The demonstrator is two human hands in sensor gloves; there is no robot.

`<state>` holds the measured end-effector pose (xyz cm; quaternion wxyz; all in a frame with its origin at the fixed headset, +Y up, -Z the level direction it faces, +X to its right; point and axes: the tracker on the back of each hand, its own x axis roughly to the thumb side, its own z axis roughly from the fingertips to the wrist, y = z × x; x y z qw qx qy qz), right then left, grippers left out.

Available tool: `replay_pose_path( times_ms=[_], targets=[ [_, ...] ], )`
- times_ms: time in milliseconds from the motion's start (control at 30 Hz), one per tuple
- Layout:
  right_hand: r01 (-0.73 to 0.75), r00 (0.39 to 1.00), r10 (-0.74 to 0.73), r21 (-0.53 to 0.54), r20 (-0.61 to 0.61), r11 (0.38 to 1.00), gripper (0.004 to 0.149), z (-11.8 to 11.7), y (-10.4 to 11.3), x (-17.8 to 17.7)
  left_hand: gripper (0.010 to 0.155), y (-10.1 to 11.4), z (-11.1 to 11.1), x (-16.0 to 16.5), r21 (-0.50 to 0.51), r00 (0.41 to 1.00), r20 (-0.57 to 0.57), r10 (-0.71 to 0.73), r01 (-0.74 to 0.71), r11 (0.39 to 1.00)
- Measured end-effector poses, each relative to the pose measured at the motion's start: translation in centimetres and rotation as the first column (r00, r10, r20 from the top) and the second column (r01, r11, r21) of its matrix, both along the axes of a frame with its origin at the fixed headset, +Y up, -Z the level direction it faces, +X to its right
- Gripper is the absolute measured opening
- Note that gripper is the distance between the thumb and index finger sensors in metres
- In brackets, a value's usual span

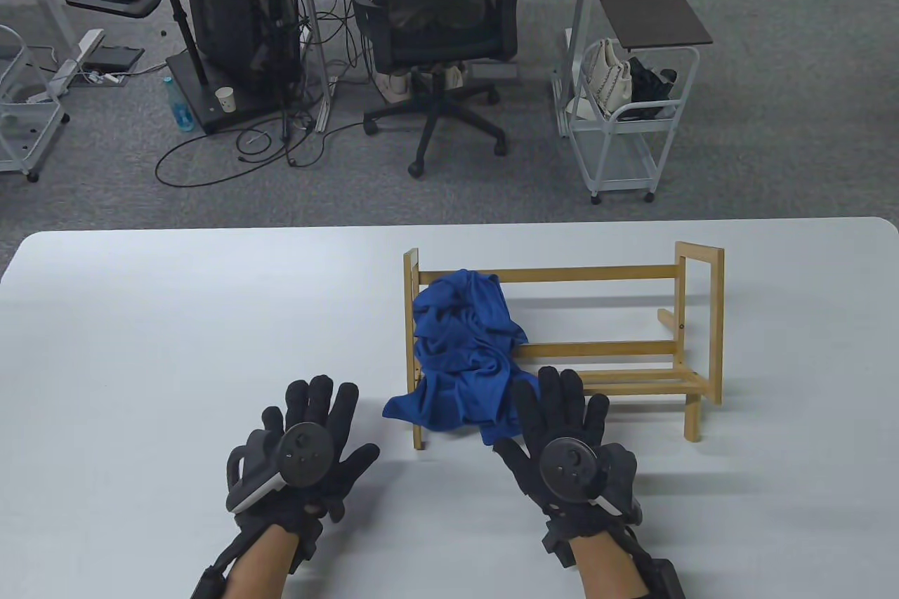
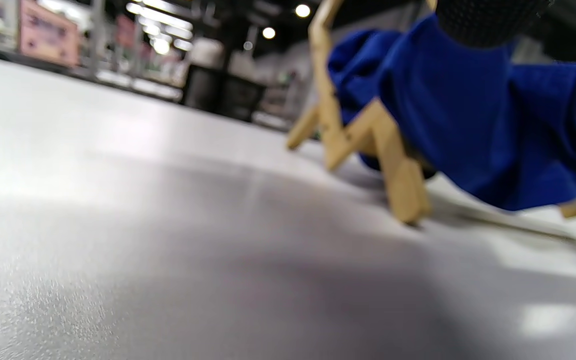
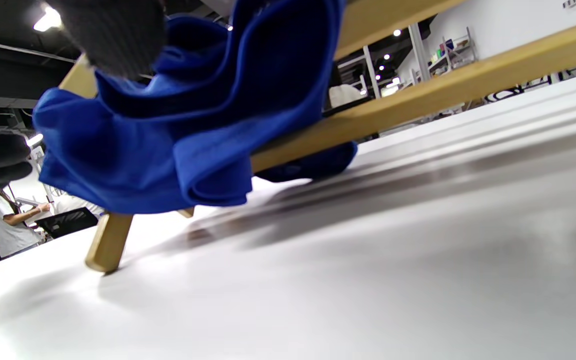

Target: Hang t-shirt on book rack

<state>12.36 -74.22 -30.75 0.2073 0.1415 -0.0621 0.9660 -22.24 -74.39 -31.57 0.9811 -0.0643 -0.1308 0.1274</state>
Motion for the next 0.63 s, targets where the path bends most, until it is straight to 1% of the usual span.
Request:
replay_pose_path(
  times_ms=[633],
  targets=[
    [0.008,1.000,-0.008,0.000,-0.002,1.000,0.075,0.12,0.06,-0.04,0.083,-0.11,0.00,0.25,-0.015,1.000,0.000,-0.014,0.014,1.000]
  ],
)
